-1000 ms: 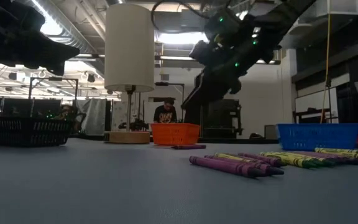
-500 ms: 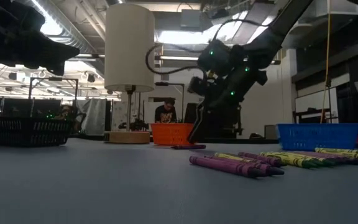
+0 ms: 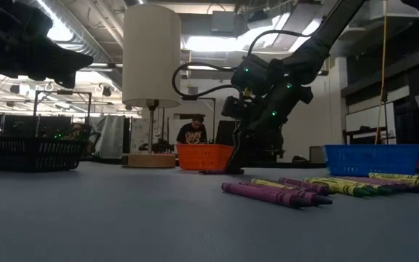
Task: Sort crayons
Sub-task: Put the violet crayon into the blue basket
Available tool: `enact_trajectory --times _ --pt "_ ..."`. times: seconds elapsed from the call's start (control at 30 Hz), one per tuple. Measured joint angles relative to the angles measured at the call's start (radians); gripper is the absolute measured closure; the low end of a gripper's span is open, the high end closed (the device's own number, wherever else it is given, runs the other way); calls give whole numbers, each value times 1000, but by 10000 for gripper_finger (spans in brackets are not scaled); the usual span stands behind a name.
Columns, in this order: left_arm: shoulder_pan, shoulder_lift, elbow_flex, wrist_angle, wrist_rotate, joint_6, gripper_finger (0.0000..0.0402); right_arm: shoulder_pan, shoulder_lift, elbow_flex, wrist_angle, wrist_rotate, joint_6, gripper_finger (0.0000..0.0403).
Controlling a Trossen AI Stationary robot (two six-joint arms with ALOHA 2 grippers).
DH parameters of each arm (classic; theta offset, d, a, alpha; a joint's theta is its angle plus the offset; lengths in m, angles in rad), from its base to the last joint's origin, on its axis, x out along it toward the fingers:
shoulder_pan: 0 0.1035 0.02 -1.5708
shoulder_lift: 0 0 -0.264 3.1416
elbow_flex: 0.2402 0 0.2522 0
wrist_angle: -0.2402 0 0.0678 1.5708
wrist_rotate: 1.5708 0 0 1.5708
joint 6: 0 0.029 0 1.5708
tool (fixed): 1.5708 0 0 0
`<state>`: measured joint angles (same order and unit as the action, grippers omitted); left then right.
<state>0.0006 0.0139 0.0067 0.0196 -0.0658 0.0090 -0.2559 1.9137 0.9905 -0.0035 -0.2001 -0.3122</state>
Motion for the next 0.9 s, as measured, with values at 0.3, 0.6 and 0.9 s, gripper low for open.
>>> enact_trajectory --times 0.3,0.6,0.9 --pt "0 0 0 0 0 0 401 0 0 0 -4 -1 0 393" --pt "0 0 0 0 0 0 401 0 -4 -2 -4 3 0 369" --pt "0 0 0 0 0 0 401 0 -51 -6 -16 -4 0 382"
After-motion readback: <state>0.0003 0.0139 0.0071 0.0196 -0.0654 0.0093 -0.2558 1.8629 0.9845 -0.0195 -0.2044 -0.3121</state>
